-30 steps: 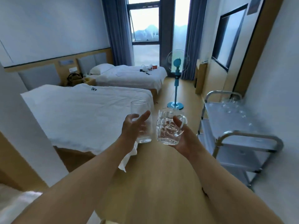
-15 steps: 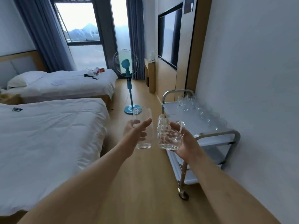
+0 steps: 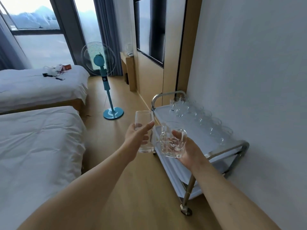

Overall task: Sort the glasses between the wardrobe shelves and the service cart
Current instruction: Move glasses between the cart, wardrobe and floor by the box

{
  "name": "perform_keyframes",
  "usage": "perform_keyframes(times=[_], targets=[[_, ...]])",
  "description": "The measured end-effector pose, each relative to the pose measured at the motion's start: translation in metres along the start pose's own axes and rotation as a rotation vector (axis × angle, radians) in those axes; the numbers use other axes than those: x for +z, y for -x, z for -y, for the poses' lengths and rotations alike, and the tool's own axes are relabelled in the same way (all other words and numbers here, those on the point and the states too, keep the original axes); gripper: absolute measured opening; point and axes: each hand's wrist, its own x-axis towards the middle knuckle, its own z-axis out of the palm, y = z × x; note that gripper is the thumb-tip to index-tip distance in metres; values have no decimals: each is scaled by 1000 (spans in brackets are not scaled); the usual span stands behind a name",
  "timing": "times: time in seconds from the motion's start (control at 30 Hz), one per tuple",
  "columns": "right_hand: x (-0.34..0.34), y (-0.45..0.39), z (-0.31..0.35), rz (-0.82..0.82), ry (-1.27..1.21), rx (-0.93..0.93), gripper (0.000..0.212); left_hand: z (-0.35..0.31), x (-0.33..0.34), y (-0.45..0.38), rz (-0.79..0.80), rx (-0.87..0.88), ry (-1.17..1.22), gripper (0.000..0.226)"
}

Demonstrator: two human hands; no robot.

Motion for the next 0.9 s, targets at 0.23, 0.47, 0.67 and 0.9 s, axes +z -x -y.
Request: perform_keyframes(times=[0.23, 0.47, 0.67, 0.9], targets=[[-38, -79, 14, -134, 51, -17, 53, 13, 26, -96, 47, -60, -14, 75], [-86, -156, 44, -224, 77, -46, 38, 24, 68, -205, 59, -111, -70, 65], [-132, -221, 55, -409, 70, 6, 45, 36, 101, -281, 92, -150, -137, 82], [-185, -290, 45, -630, 60, -10, 7, 55, 128, -363, 155, -196, -199, 88]])
